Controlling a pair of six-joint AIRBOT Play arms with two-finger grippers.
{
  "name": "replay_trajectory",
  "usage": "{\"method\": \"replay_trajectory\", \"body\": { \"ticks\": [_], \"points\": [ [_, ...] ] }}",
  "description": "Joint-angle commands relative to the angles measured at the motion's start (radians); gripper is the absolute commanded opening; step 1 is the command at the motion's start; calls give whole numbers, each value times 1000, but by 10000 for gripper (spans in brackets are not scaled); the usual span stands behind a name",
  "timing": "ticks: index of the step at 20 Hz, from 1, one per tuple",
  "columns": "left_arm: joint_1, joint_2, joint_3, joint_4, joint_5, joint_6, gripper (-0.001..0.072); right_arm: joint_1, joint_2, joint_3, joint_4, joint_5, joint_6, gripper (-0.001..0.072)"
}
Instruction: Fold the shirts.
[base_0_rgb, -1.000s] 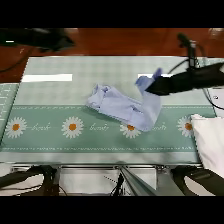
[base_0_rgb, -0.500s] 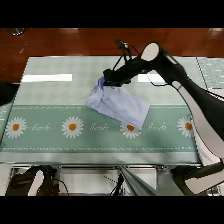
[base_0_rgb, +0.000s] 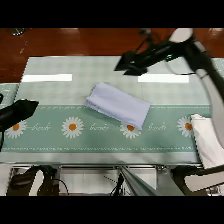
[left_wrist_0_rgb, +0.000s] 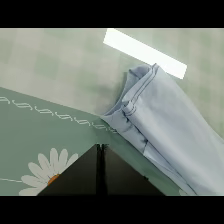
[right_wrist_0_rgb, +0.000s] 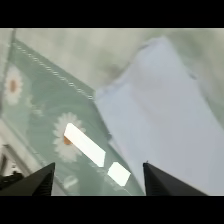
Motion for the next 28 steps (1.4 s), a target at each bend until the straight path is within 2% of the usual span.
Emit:
{"method": "replay_trajectory", "body": {
  "ticks": [1,4,6,7,8,9,13,17,19,23,24,25,26,28],
  "points": [
    [0,-3,-11,-5,-1,0,22,-152,288,-170,-399,65,39,628],
    [0,-3,-12,-5,-1,29,22,-225,614,-634,-550,-219,205,626],
    [0,-3,-19,-5,-1,29,22,-237,775,-953,-527,-430,365,626],
    [0,-3,-24,-5,-1,29,22,-235,819,-1085,-451,-517,430,626],
    [0,-3,-32,-5,-1,29,22,-235,829,-1178,-332,-583,421,625],
    [0,-3,-41,-6,-1,29,22,-235,815,-1244,-201,-624,351,624],
    [0,-3,-80,-58,-1,29,22,-235,608,-1254,61,-564,71,624],
    [-19,-3,-89,-64,-1,29,22,-235,380,-1172,168,-477,-75,615],
    [-30,-3,-89,-64,-1,29,22,-228,286,-1111,200,-430,-116,615],
    [-37,-3,-89,-64,3,29,22,-114,157,-998,198,-426,-126,614],
    [-37,-3,-89,-64,2,29,22,-87,132,-964,197,-421,-127,484],
    [-37,-3,-89,-64,2,29,22,-66,117,-926,197,-413,-142,153],
    [-37,-3,-89,-64,2,29,22,-55,114,-886,197,-399,-176,19],
    [-37,-3,-89,-64,2,29,22,-53,115,-762,187,-319,-185,19]
  ]
}}
